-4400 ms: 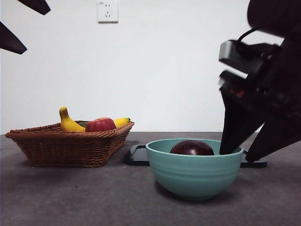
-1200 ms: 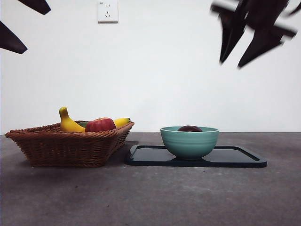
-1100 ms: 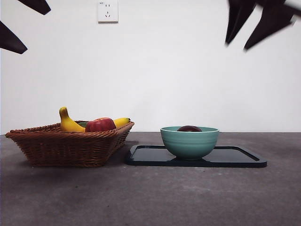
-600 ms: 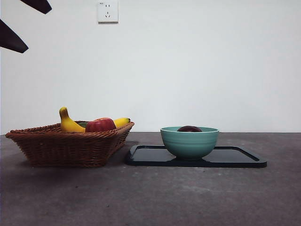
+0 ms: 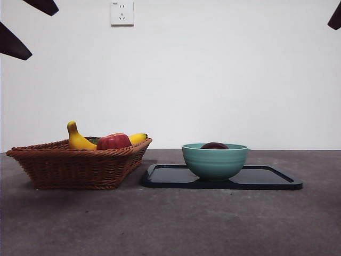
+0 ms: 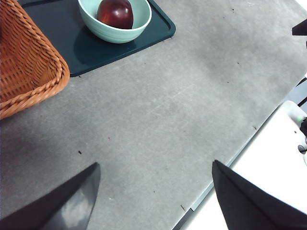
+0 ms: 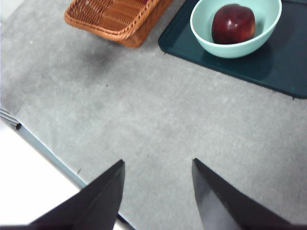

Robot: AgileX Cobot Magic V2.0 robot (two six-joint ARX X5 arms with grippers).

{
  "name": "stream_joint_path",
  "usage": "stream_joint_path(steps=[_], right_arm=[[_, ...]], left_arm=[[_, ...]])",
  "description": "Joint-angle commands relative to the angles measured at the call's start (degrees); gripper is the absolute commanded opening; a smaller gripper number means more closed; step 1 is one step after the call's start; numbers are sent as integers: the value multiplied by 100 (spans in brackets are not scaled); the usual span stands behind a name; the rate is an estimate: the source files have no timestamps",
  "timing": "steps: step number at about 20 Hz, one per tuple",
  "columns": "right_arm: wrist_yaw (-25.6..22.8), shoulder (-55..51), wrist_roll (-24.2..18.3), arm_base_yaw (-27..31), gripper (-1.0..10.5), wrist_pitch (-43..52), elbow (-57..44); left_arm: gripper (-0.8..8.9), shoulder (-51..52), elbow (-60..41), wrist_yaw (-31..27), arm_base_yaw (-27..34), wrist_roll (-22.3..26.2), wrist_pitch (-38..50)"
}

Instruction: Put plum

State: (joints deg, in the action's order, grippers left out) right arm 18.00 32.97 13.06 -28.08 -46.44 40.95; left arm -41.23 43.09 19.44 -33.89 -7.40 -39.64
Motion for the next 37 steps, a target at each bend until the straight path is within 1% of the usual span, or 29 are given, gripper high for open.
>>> stream_joint_path(steps=[1, 9, 12, 15, 18, 21, 26, 29, 32, 37], right_arm=[[15, 17, 68, -35, 224, 118, 28], [20, 17, 120, -35, 224, 118, 28], [17, 17, 136, -35, 224, 118, 28], [20, 17, 162, -35, 224, 118, 28], [22, 17, 199, -35, 224, 118, 28], [22, 17, 199, -35, 224, 116, 28], [22, 17, 203, -35, 224, 74, 28], [22, 17, 201, -35, 224, 52, 28], [22, 17, 201, -35, 224, 48, 28], [20, 17, 199, -35, 224, -72, 28]], left_arm=[[374, -31, 57, 9, -26, 48, 63], [374, -31, 57, 9, -26, 15, 87], [374, -68, 66, 9, -31, -181, 341], [375, -422, 258, 11, -37, -415, 625], [375, -1185, 748, 11, -109, -422, 643], [375, -2170, 1438, 9, -190, -407, 826], [375, -3947, 2986, 7, -225, -240, 833], [375, -4940, 3923, 4, -262, -232, 833], [375, -5838, 4754, -111, -315, -232, 758], [375, -6951, 5593, -409, -391, -225, 774]])
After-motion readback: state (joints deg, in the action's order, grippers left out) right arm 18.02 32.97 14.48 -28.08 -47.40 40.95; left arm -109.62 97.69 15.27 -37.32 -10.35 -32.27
